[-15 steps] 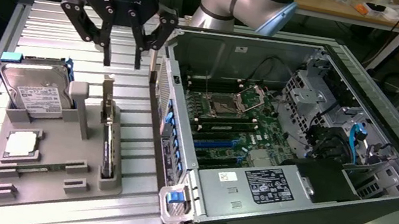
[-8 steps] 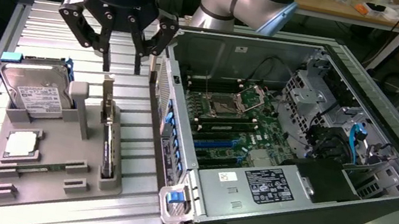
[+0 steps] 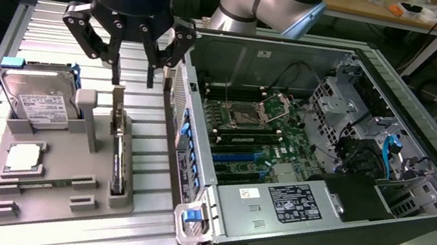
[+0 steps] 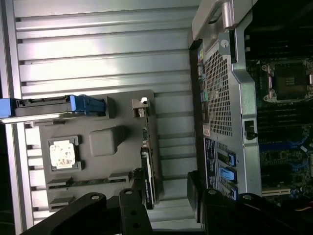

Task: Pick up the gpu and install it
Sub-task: 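Pick up the gpu and move the gpu toward the slot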

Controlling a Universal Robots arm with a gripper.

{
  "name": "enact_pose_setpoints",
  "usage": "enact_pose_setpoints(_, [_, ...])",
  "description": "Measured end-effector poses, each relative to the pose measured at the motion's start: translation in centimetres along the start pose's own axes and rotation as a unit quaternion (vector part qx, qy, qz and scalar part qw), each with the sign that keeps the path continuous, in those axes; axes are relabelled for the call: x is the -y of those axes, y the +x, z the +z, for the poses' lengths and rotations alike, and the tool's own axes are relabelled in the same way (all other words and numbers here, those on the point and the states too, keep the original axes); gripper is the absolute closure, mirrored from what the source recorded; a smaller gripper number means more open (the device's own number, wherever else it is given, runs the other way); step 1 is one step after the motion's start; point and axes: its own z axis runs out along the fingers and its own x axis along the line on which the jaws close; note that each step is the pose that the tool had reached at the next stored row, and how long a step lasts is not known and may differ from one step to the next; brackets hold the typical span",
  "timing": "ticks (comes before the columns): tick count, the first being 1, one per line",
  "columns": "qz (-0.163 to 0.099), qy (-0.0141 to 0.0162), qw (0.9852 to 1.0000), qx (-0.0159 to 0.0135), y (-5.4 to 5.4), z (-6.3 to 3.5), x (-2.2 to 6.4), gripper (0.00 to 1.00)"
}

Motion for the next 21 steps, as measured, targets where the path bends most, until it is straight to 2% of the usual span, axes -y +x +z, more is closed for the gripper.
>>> enact_pose_setpoints(13, [0.000, -0.0001, 1.0000, 0.0000, 0.0, 0.12, 0.84, 0.52])
enact_pose_setpoints(21, [0.000, -0.0012, 1.0000, 0.0013, 0.1, 0.47, 1.18, 0.52])
